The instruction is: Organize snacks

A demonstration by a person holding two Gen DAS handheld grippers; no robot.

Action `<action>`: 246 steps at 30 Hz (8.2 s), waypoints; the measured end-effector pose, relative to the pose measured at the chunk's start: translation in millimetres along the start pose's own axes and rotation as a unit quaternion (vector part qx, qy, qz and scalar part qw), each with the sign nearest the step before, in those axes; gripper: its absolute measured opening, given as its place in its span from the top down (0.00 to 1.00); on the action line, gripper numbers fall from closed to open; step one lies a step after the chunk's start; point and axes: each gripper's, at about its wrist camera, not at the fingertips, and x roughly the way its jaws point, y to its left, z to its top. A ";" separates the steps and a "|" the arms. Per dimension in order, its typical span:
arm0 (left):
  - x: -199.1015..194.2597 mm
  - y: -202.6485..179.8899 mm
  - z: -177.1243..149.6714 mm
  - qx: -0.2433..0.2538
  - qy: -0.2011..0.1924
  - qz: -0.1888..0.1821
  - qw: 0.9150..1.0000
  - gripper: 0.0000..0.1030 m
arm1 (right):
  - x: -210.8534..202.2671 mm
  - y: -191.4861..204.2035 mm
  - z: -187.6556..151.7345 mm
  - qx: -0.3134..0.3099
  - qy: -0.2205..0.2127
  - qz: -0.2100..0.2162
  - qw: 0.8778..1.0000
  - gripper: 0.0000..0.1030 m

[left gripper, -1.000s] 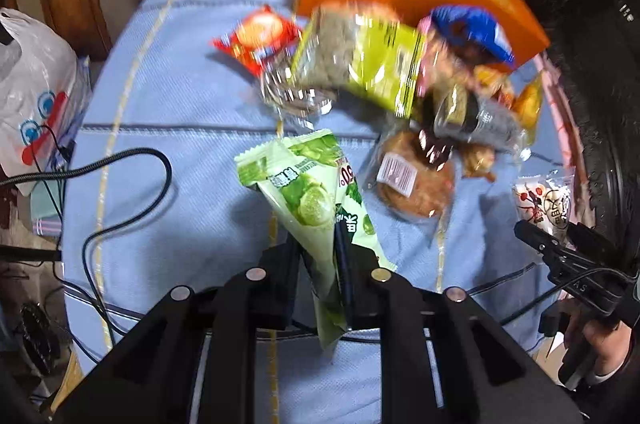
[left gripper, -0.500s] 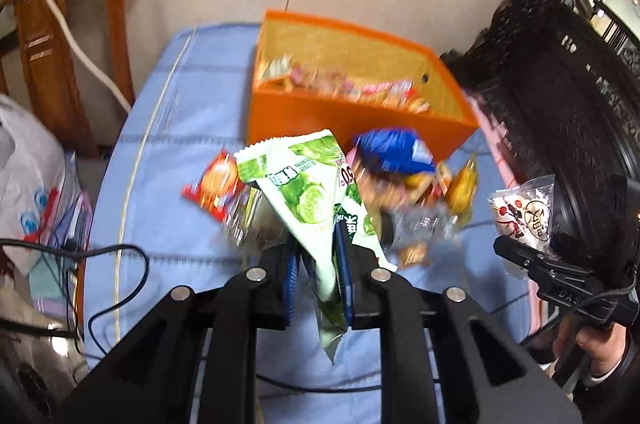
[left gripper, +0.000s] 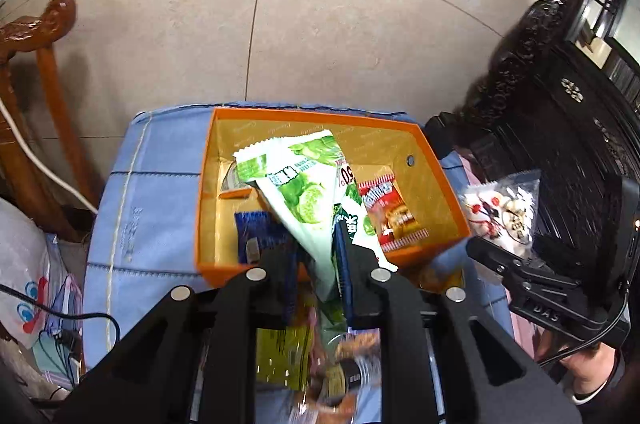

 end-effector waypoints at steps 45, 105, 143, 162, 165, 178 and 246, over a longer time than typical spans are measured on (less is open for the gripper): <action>2.8 101.8 -172.9 -0.081 0.150 0.141 0.975 0.04 | 107.4 60.4 -51.2 0.054 0.139 -0.022 0.989 0.08; 1.0 7.7 15.3 -0.003 -0.014 -0.018 1.000 0.78 | -17.6 31.6 6.1 -0.025 -0.050 0.022 0.998 0.26; 34.8 61.5 -171.3 0.006 0.132 0.112 0.985 0.12 | -2.2 8.4 -183.8 0.081 0.141 0.021 0.986 0.07; 81.6 78.1 -176.1 0.044 0.183 0.085 0.978 0.41 | 9.1 47.9 -189.6 0.046 0.184 0.040 0.981 0.07; 48.5 80.3 -188.0 0.028 0.176 0.046 0.983 0.58 | 25.3 80.7 -194.8 -0.019 0.201 0.056 0.978 0.07; 35.8 111.7 -202.4 -0.057 0.189 0.055 0.979 0.42 | 103.9 147.8 -199.4 -0.196 0.209 0.029 0.958 0.06; 46.0 105.2 -110.8 -0.053 0.140 0.142 0.978 0.17 | 21.3 -29.9 -116.6 0.067 0.106 0.042 0.991 0.07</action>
